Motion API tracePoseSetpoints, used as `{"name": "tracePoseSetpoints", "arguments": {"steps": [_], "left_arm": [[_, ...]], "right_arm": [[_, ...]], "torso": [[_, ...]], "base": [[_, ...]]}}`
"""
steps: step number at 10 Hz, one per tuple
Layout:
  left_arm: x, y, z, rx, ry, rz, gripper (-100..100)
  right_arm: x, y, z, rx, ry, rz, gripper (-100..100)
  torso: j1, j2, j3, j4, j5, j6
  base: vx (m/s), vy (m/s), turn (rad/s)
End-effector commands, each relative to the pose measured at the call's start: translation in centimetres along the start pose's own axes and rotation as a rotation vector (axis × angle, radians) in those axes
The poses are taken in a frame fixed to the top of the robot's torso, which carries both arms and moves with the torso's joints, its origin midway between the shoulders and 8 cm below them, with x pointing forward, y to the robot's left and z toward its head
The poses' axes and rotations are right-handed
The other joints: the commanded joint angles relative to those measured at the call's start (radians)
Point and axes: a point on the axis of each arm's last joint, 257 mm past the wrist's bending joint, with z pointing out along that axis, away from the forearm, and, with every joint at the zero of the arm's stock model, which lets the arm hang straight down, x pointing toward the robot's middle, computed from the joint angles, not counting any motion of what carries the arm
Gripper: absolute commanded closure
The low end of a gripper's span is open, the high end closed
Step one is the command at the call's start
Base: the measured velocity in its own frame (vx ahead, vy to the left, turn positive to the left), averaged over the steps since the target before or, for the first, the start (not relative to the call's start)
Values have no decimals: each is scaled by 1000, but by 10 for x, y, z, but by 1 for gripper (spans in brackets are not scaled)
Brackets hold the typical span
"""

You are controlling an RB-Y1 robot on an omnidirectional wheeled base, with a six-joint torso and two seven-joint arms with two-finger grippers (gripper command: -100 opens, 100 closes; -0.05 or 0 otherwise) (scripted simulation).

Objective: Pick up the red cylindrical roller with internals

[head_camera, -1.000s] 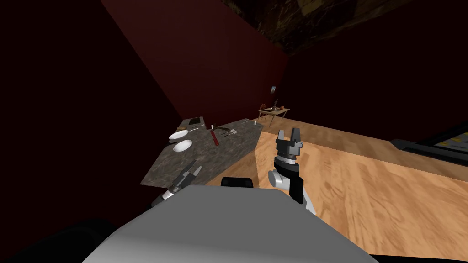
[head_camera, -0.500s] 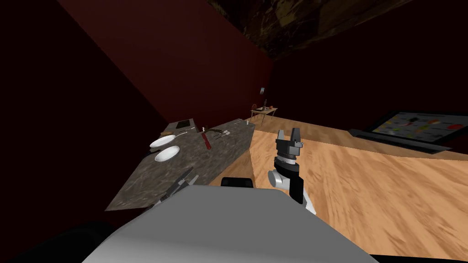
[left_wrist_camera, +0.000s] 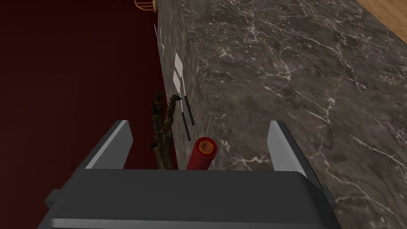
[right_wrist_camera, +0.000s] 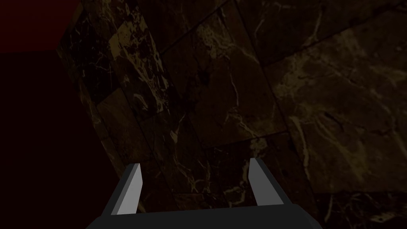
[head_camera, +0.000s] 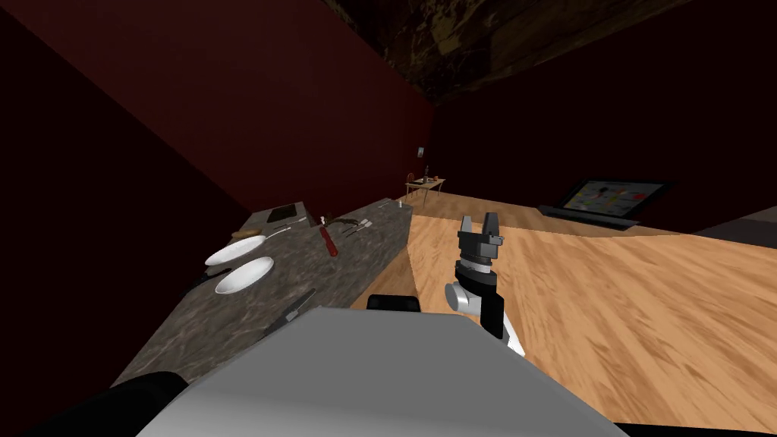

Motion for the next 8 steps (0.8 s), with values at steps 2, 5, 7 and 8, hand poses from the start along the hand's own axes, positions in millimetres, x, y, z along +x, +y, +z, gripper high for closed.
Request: {"name": "tracePoseSetpoints", "arguments": {"steps": [2,5,7,8], "left_arm": [[-6,19,-21,-79,3,-31,-100],[-19,46,-55,-190,-29,-92,-100],[-25,59,-74,-258,-39,-114,-100],[-25,59,-74,-265,-28,-108,-100]], "right_arm": [[0,0,0,0,0,0,0],[0,0,0,0,0,0,0],[0,0,0,0,0,0,0],[0,0,0,0,0,0,0]], "torso": [[-1,-2,-1,0,0,2],[1,-1,-1,0,0,0],[1,-2,-1,0,0,0],[2,-3,-2,-1,0,1]], "base": [[98,-34,-265],[89,-18,-279],[98,2,-296],[82,25,-189]]}}
